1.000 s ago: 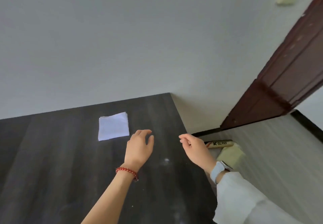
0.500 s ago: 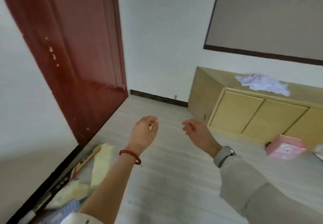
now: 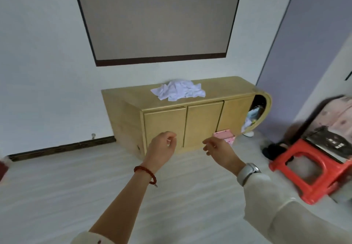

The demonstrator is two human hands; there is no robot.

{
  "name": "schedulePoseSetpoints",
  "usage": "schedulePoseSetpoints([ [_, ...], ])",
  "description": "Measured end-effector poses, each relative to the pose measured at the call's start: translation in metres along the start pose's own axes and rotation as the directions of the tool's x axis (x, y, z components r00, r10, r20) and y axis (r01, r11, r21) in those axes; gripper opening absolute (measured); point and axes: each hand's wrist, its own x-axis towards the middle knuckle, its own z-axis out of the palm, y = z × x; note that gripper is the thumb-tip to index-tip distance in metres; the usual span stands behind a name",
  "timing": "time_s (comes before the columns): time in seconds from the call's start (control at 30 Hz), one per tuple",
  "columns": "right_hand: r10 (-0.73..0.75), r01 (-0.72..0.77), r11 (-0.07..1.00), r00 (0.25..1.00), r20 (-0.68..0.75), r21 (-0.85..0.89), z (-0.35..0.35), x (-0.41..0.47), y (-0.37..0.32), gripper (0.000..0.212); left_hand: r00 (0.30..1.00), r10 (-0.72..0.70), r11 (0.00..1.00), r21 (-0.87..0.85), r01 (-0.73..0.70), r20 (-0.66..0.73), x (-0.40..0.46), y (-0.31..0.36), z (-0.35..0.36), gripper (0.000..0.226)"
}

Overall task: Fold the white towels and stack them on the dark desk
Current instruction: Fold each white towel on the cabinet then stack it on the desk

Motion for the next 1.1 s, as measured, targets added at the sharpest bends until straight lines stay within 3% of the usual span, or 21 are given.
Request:
schedulePoseSetpoints([
  [0.2, 0.102, -0.100, 0.994, 0.992, -0.079, 0.033, -0.080, 0.149, 0.038, 0.023, 0.995, 0.065, 0.998, 0.002, -0.065, 0.072, 0.190, 0.035, 0.062, 0.021],
  [0.47, 0.212, -0.207, 0.977, 0.970, -0.119, 0.053, -0.150, 0.325, 0.144, 0.022, 0.973, 0.062, 0.998, 0.011, -0.066, 0.224, 0.380, 0.041, 0.197, 0.022],
  [0.73, 0.206, -0.202, 0.977, 0.976, 0.064, -0.068, -0.164, 0.518, 0.227, 0.026, 0.969, -0.212, 0.977, 0.064, 0.205, 0.130, 0.535, -0.002, 0.284, 0.024],
  [1.1, 0.233, -0.216, 0.972, 0.930, 0.285, -0.090, -0.086, 0.722, 0.271, 0.028, 0.877, -0.477, 0.879, 0.043, 0.475, 0.063, 0.659, -0.088, 0.346, 0.024],
])
